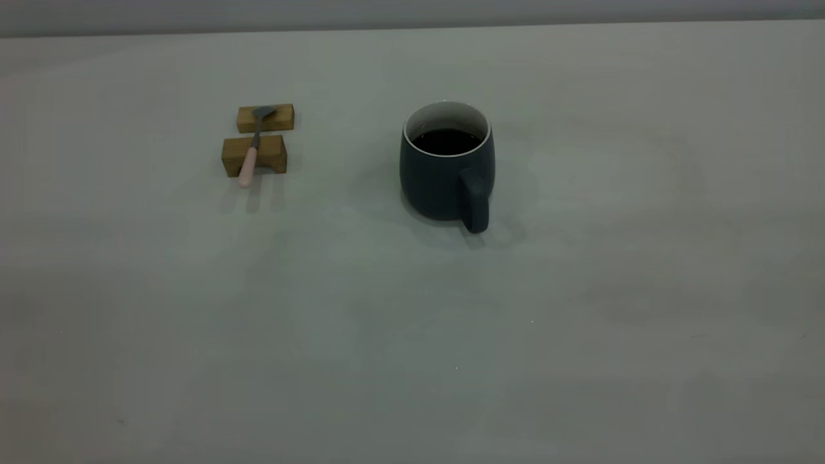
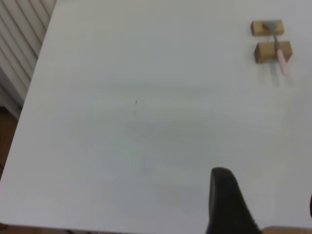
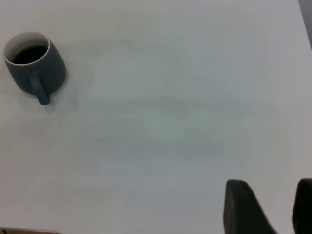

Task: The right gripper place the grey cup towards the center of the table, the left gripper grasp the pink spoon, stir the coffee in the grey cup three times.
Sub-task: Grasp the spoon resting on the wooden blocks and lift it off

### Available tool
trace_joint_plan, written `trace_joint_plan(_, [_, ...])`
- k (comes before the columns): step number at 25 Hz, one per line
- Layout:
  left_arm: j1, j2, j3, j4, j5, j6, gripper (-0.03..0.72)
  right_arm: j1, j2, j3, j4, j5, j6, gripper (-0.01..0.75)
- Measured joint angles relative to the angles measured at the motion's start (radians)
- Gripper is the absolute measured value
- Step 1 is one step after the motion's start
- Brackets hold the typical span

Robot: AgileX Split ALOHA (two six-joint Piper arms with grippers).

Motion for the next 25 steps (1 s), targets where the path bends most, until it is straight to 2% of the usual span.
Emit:
trace_joint_plan(5, [0.000,0.358,-0.097,0.001,-0.083,-0.119,0.544,0.000,0.000,0.000,0.000,0.000,0.001,0.238])
trace_joint_plan(11, [0.000,0.797,-0.163,-0.031,-0.337,-0.172,0.662,0.000,0.000,0.000,0.000,0.000,0.001,0.236])
trace_joint_plan(14, [-0.004,1.006,-0.193,-0.075,-0.438,-0.174,0.668,0.000,0.000,0.000,0.000,0.000,0.001,0.237])
trace_joint_plan(19, [-0.065,1.354,-0.275,-0.090,-0.582,-0.196,0.668,0.000,0.000,0.000,0.000,0.000,0.001,0.237])
trace_joint_plan(25, [-0.155,1.721,-0.471,-0.093,-0.625,-0.229,0.668,0.000,0.000,0.000,0.000,0.000,0.001,0.237])
